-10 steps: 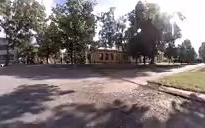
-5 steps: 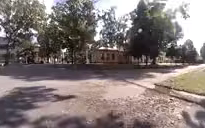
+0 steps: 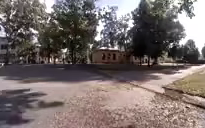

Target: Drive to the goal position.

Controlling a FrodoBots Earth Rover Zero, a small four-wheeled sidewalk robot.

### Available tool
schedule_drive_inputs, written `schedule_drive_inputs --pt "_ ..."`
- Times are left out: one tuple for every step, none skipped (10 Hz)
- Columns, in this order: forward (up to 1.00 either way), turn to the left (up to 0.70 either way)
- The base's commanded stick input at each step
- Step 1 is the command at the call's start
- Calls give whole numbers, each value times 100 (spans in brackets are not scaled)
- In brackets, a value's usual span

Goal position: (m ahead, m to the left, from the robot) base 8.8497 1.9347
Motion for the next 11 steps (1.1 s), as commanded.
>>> schedule_drive_inputs --pt "70 0" --pt "70 0" --pt "70 -5" --pt "70 -34" --pt "70 -35" --pt "70 -35" --pt "70 -35" --pt "70 -35" --pt "70 -35" --pt "70 -35" --pt "70 -35"
